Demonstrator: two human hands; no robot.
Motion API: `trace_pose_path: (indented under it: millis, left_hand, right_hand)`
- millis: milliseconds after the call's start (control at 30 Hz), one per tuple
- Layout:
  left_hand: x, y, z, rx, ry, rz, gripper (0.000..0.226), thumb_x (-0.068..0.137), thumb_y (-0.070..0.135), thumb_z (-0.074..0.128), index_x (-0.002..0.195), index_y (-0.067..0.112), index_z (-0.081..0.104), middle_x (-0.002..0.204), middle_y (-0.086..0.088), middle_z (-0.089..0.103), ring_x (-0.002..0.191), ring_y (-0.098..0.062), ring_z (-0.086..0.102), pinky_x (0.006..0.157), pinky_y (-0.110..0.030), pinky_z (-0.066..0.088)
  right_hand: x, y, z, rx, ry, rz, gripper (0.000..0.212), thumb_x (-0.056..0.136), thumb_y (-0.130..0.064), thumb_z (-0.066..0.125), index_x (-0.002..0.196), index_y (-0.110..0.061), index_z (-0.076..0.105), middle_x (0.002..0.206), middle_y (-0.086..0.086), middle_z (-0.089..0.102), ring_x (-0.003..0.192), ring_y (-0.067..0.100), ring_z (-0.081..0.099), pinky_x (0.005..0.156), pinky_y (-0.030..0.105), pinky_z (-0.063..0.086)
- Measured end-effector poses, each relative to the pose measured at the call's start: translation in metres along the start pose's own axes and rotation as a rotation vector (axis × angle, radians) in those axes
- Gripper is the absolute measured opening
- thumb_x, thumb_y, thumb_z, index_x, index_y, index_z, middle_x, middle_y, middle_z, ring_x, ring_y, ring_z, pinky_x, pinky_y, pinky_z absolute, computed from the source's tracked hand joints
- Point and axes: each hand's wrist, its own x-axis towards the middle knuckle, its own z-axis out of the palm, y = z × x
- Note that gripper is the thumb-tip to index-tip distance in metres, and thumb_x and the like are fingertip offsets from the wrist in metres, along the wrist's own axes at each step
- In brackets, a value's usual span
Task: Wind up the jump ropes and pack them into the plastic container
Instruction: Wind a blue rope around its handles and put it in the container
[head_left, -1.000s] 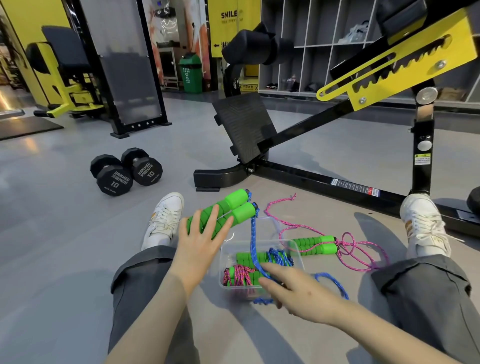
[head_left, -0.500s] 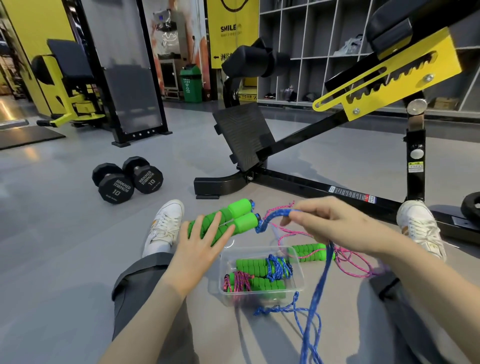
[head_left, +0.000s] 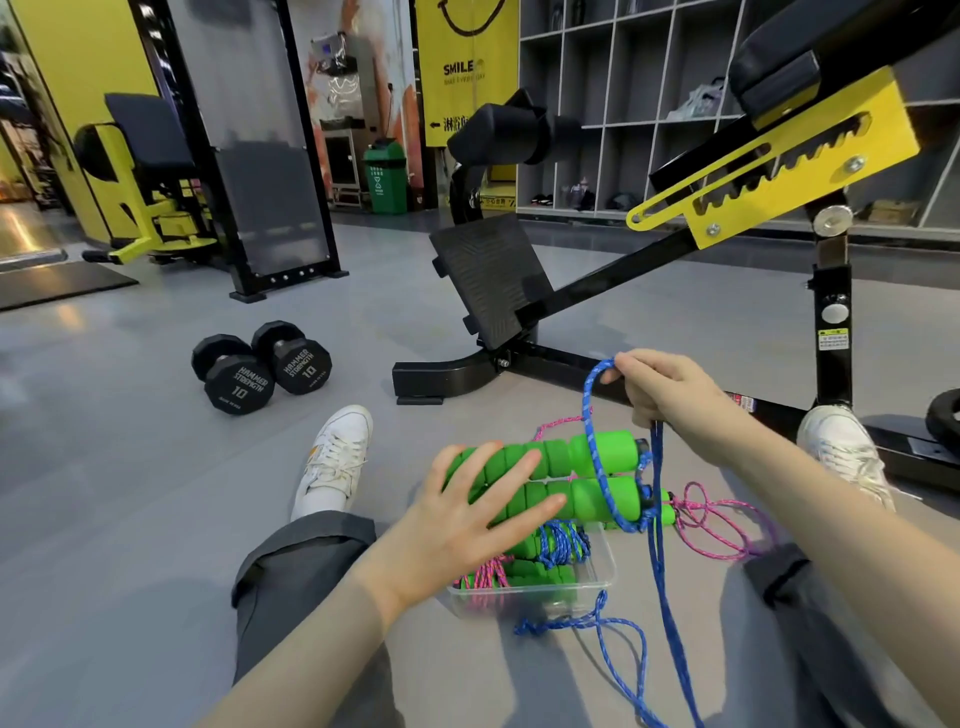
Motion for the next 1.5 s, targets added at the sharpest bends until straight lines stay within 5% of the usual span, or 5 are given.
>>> trace_pose_path:
  millis: [267,533,833,1333,1500]
  left_hand:
    - [0.021,-0.001,-0.002,-0.004,0.102,-0.103,0.036,0.101,0.006,0.038,0.131,0.024,0.047,0.135,-0.012,0.046,0.112,-0.037,0.051,0.089,-0.049,0.041]
    - [0.021,-0.008,0.007,0.028,0.094,-0.198,0.046,0.097,-0.004,0.037,0.135,0.022,0.046,0.136,-0.015,0.045,0.114,-0.039,0.051,0.089,-0.050,0.043]
    - [0.006,-0.007,0.012,0.085,-0.002,-0.199,0.053,0.095,-0.009,0.028,0.136,0.020,0.045,0.136,-0.017,0.044,0.113,-0.040,0.049,0.089,-0.051,0.040]
    - [-0.030,-0.020,0.025,0.167,-0.149,-0.223,0.056,0.093,-0.007,0.021,0.136,0.020,0.045,0.135,-0.018,0.043,0.110,-0.042,0.047,0.086,-0.053,0.039]
    - [-0.027,-0.020,0.015,0.129,-0.078,-0.107,0.049,0.094,-0.003,0.034,0.135,0.021,0.046,0.136,-0.015,0.044,0.111,-0.040,0.047,0.086,-0.052,0.040]
  right_hand:
    - [-0.028,0.033,0.025,0.554,-0.248,0.272,0.023,0.081,-0.016,0.054,0.088,-0.005,0.074,0.083,0.016,0.071,0.067,0.027,0.069,0.057,0.029,0.055]
    - [-0.048,0.047,0.058,0.624,-0.151,0.352,0.030,0.097,-0.023,0.038,0.075,-0.012,0.056,0.050,0.001,0.032,0.042,0.009,0.011,0.041,0.022,0.016]
    - [-0.073,0.045,0.064,0.409,-0.220,0.348,0.035,0.101,-0.030,0.033,0.116,-0.008,0.055,0.052,0.006,0.040,0.039,0.012,0.018,0.041,0.024,0.026]
    - [-0.070,-0.034,0.012,-0.159,-0.740,0.253,0.020,0.094,-0.022,0.052,0.108,-0.009,0.056,0.051,0.005,0.045,0.035,0.013,0.035,0.056,0.031,0.052]
    - [-0.050,-0.063,0.003,-0.484,-0.505,-0.021,0.027,0.092,-0.031,0.053,0.094,-0.006,0.065,0.053,-0.007,0.036,0.045,0.010,0.038,0.046,0.020,0.035]
